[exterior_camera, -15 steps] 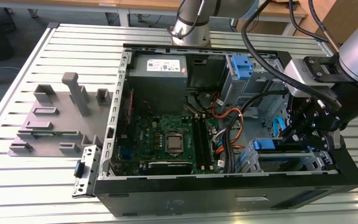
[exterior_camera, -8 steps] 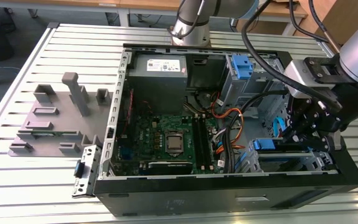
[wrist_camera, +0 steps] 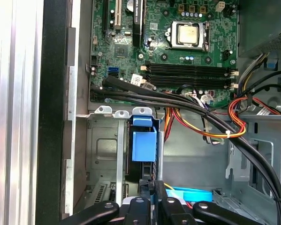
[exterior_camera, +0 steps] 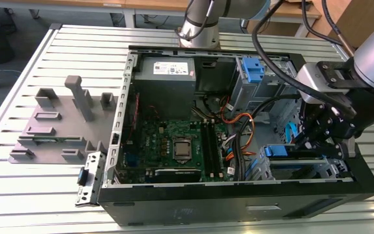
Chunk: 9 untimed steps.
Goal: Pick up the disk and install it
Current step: 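Insert the first disk wire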
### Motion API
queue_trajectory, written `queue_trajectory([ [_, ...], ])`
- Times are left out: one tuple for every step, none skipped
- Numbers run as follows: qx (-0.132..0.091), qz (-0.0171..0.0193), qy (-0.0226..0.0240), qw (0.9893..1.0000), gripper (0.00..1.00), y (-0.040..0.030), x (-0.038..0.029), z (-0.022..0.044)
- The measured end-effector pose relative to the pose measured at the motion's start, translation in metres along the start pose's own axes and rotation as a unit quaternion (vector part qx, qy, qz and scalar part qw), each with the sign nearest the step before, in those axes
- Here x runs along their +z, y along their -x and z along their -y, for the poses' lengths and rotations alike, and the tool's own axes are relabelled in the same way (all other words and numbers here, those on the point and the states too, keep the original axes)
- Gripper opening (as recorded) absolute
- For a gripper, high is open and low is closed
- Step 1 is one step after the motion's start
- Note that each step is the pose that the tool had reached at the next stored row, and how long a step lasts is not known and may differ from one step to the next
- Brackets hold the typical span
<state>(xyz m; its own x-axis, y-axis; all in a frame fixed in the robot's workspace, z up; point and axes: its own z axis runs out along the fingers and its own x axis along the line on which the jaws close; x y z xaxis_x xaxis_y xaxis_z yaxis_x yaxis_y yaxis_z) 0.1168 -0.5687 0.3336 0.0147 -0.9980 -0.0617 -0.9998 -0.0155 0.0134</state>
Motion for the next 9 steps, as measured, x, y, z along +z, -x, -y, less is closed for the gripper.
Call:
queue_trajectory([
  [0.0, 0.0002, 0.0, 1.0, 0.16, 0.0, 0.0005, 0.0],
  [0.0, 0.0002, 0.0, 1.0, 0.16, -0.0001, 0.0011, 0.0],
  [0.0, 0.0001, 0.0, 1.0, 0.16, -0.0001, 0.0016, 0.0],
  [0.0, 0.0001, 0.0, 1.0, 0.16, -0.0001, 0.0021, 0.0],
  [0.0, 0.0, 0.0, 1.0, 0.16, -0.0002, 0.0026, 0.0],
  [0.0, -0.0001, 0.0, 1.0, 0.16, -0.0002, 0.003, 0.0001],
  [0.0, -0.0001, 0.0, 1.0, 0.16, -0.0002, 0.0034, 0.0001],
  [0.0, -0.0002, 0.0, 1.0, 0.16, -0.0003, 0.0036, 0.0],
  [0.0, -0.0001, 0.0, 1.0, 0.16, -0.0003, 0.0037, 0.0],
])
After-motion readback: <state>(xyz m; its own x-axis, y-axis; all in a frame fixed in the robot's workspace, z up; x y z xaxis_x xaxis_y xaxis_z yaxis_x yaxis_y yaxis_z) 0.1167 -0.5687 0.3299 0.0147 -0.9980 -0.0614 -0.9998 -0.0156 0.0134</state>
